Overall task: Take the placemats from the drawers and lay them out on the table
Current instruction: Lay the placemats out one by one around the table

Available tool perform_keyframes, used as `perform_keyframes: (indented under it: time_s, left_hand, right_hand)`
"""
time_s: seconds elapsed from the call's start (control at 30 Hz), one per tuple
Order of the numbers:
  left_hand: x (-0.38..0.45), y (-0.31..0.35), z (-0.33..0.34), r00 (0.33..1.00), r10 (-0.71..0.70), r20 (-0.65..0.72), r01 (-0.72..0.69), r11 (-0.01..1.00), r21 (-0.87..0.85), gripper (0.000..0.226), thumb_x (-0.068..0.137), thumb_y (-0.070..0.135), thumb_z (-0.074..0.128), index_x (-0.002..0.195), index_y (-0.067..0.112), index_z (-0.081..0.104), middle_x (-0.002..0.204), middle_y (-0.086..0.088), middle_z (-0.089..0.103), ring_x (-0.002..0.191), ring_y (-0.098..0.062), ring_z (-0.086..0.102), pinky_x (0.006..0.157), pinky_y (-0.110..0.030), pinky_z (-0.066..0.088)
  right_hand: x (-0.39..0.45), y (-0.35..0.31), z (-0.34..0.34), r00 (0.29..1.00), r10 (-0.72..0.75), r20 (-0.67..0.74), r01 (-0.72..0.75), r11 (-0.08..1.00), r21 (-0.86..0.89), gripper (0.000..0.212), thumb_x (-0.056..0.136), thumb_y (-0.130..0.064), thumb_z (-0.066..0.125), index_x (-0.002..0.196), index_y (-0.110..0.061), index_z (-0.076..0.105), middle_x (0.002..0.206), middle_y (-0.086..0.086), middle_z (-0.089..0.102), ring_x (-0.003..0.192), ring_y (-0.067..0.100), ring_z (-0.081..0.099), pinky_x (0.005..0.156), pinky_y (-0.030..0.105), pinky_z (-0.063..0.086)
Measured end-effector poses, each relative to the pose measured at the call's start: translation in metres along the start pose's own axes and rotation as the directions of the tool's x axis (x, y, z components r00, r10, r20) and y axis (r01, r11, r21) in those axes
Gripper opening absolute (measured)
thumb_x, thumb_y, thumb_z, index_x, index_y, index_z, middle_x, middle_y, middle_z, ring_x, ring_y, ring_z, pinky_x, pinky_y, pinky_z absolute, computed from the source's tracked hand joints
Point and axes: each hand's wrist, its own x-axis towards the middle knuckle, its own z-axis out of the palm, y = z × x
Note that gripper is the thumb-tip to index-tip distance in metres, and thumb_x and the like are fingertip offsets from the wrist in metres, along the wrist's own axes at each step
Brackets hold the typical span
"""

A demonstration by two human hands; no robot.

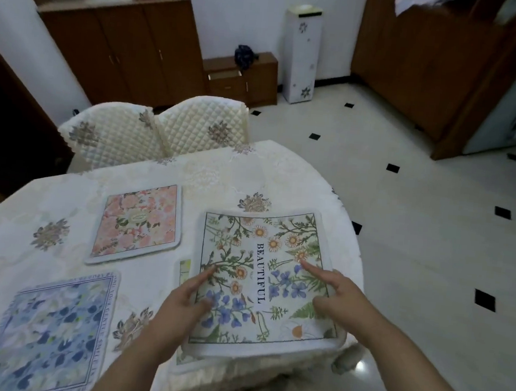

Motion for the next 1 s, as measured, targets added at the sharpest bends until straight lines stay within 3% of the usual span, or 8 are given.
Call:
perform_keyframes:
  time_s: [0.17, 0.33, 0.5, 0.73, 0.9, 1.0]
  left_hand:
    - [0.002, 0.031, 0.004, 0.973, 0.228, -0.019, -0.214, 0.936, 0.281, 0.064, 0.097, 0.023, 0.068, 0.143, 0.059, 0.042, 0.143, 0.025, 0.044, 0.127, -0.003, 0.049, 0.109, -0.035, 0.046]
    - [0.004, 0.053, 0.003, 0.945, 0.324, 0.045, -0.318, 0.879, 0.354, 0.066, 0.097, 0.027, 0.068, 0.149, 0.052, 0.037, 0.140, 0.023, 0.044, 0.127, -0.003, 0.048, 0.110, -0.034, 0.045]
    - [0.006, 0.065, 0.003, 0.928, 0.361, 0.095, -0.372, 0.875, 0.310, 0.063, 0.096, 0.028, 0.068, 0.145, 0.057, 0.041, 0.139, 0.026, 0.046, 0.127, -0.001, 0.047, 0.109, -0.032, 0.044]
    - [0.008, 0.072, 0.018, 0.919, 0.372, 0.132, -0.394, 0.886, 0.244, 0.062, 0.095, 0.026, 0.070, 0.142, 0.058, 0.045, 0.138, 0.023, 0.053, 0.128, -0.005, 0.053, 0.108, -0.039, 0.049]
    - [0.010, 0.080, 0.036, 0.926, 0.359, 0.117, -0.378, 0.887, 0.264, 0.060, 0.096, 0.027, 0.068, 0.142, 0.057, 0.046, 0.136, 0.023, 0.053, 0.127, -0.005, 0.053, 0.107, -0.039, 0.050]
    - [0.012, 0.088, 0.052, 0.927, 0.361, 0.098, -0.374, 0.882, 0.288, 0.059, 0.097, 0.026, 0.067, 0.143, 0.055, 0.046, 0.133, 0.027, 0.051, 0.127, -0.003, 0.051, 0.109, -0.036, 0.047]
  right_hand:
    - [-0.018, -0.018, -0.008, 0.982, -0.105, -0.157, 0.087, 0.989, -0.122, 0.061, 0.089, -0.022, 0.073, 0.138, -0.050, 0.051, 0.126, -0.018, 0.052, 0.117, 0.008, 0.057, 0.103, 0.038, 0.052]
    - [-0.041, -0.038, -0.015, 0.948, -0.143, -0.285, 0.093, 0.979, -0.182, 0.063, 0.090, -0.023, 0.073, 0.143, -0.048, 0.047, 0.121, -0.023, 0.051, 0.112, 0.004, 0.058, 0.087, 0.017, 0.054]
    - [-0.063, -0.041, -0.015, 0.919, -0.142, -0.369, 0.081, 0.981, -0.176, 0.064, 0.092, -0.023, 0.071, 0.145, -0.048, 0.045, 0.121, -0.023, 0.051, 0.112, 0.004, 0.057, 0.093, 0.029, 0.057]
    - [-0.079, -0.035, -0.029, 0.899, -0.129, -0.419, 0.078, 0.988, -0.136, 0.064, 0.092, -0.020, 0.071, 0.141, -0.051, 0.047, 0.123, -0.022, 0.052, 0.109, 0.000, 0.058, 0.083, 0.019, 0.058]
    - [-0.073, -0.027, -0.045, 0.899, -0.140, -0.415, 0.087, 0.986, -0.143, 0.064, 0.091, -0.020, 0.072, 0.140, -0.053, 0.046, 0.121, -0.024, 0.051, 0.111, 0.005, 0.059, 0.091, 0.034, 0.059]
    - [-0.065, -0.019, -0.063, 0.905, -0.150, -0.399, 0.104, 0.985, -0.135, 0.064, 0.091, -0.019, 0.072, 0.141, -0.050, 0.047, 0.121, -0.025, 0.051, 0.114, 0.005, 0.058, 0.096, 0.035, 0.056]
